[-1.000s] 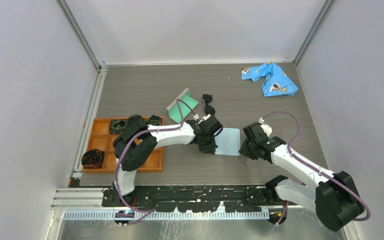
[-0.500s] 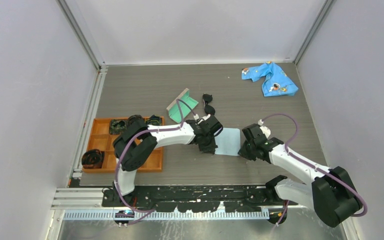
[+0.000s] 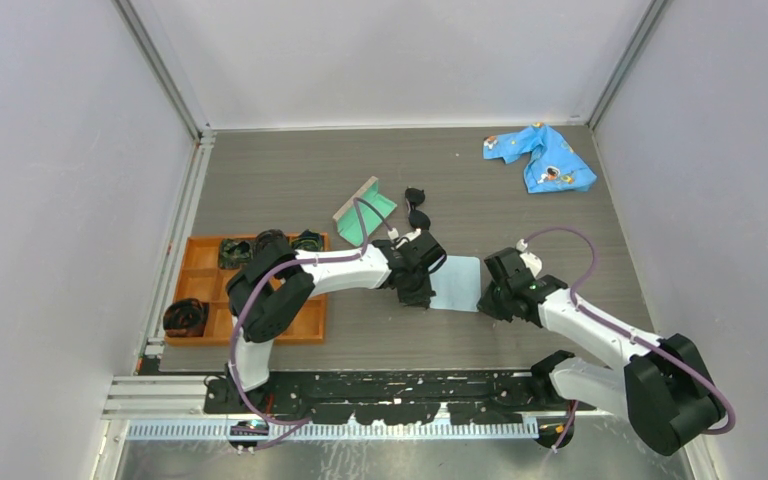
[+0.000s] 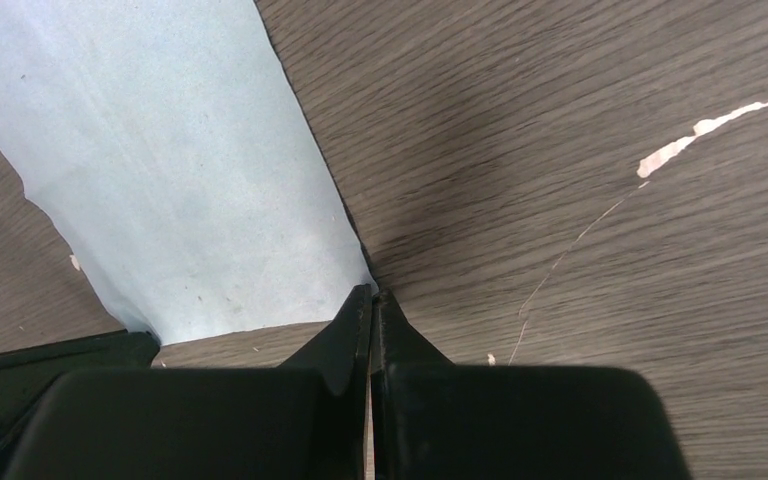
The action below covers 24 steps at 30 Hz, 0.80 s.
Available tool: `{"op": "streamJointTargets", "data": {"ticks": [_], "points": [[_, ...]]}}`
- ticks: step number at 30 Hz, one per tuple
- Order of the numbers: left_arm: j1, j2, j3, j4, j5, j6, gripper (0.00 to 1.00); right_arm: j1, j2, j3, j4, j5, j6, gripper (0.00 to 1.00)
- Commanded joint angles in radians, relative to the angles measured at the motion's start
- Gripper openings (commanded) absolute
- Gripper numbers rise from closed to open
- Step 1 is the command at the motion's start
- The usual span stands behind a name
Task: Organize the sunglasses
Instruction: Fold the glasses cleaning cloth at the center of the board.
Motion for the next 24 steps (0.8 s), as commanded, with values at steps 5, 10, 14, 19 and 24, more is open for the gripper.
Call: {"op": "streamJointTargets", "data": {"ticks": [5, 10, 14, 19, 24], "points": [[-0.002, -0.028, 0.035, -0.053, -0.047, 0.037, 0.01, -0.005, -0.032, 0.062, -0.030, 0.045, -0.019, 0.01], [0.001, -0.041, 0.038, -0.059, -0.056, 0.040, 0.01, -0.006, -0.034, 0.076, -0.031, 0.048, -0.023, 0.01], [0.006, -0.043, 0.038, -0.058, -0.053, 0.043, 0.00, -0.008, -0.024, 0.062, -0.031, 0.029, -0.011, 0.12], [0.006, -0.029, 0.039, -0.051, -0.037, 0.040, 0.00, -0.007, -0.010, 0.030, 0.008, -0.024, 0.012, 0.28], [0.006, -0.020, 0.040, -0.048, -0.026, 0.039, 0.01, -0.007, 0.012, 0.015, 0.013, -0.029, 0.023, 0.26]]}}
